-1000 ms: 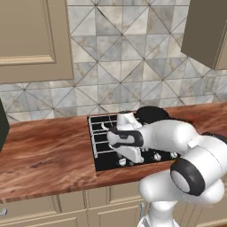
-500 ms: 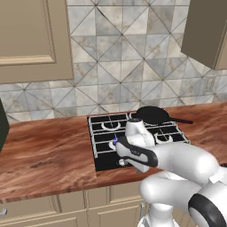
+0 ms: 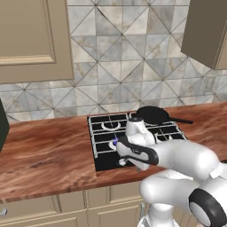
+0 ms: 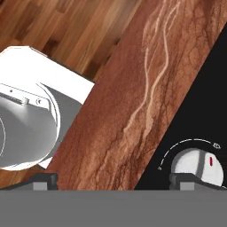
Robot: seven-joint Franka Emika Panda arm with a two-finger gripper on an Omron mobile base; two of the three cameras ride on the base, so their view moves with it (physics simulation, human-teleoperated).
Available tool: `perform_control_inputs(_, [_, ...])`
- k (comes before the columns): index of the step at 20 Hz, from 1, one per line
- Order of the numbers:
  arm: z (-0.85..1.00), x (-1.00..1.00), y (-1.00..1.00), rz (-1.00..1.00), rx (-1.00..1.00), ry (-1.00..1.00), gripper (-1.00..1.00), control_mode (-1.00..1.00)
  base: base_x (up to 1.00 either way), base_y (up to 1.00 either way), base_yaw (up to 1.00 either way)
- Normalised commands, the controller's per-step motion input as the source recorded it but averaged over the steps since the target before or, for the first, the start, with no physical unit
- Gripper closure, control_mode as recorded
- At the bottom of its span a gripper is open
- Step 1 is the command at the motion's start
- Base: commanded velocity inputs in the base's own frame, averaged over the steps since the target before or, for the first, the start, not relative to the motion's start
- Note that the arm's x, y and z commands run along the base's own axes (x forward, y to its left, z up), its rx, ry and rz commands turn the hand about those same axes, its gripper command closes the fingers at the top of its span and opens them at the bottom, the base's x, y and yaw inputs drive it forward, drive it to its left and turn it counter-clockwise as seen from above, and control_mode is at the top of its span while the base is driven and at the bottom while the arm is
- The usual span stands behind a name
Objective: Turn off the front left burner of the stove.
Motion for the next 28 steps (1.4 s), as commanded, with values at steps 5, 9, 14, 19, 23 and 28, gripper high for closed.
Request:
perform_control_inputs(5, [0.0,0.36,0.02,0.01,0.0,0.0,-1.0,-1.0,0.0,0.0,0.0])
perform_control_inputs(9, [0.02,0.34,0.04,0.0,0.01,0.0,-1.0,-1.0,0.0,0.0,0.0])
perform_control_inputs(14, [-0.08,0.04,0.27,0.0,0.03,0.0,-1.0,-1.0,0.0,0.0,0.0])
perform_control_inputs(19, [-0.27,0.03,0.36,0.0,0.02,0.0,-1.0,-1.0,0.0,0.0,0.0])
perform_control_inputs(23, [-0.27,0.04,0.06,0.0,0.0,0.0,-1.0,-1.0,0.0,0.0,0.0])
perform_control_inputs(28, [-0.11,0.16,-0.02,0.0,0.0,0.0,-1.0,-1.0,0.0,0.0,0.0])
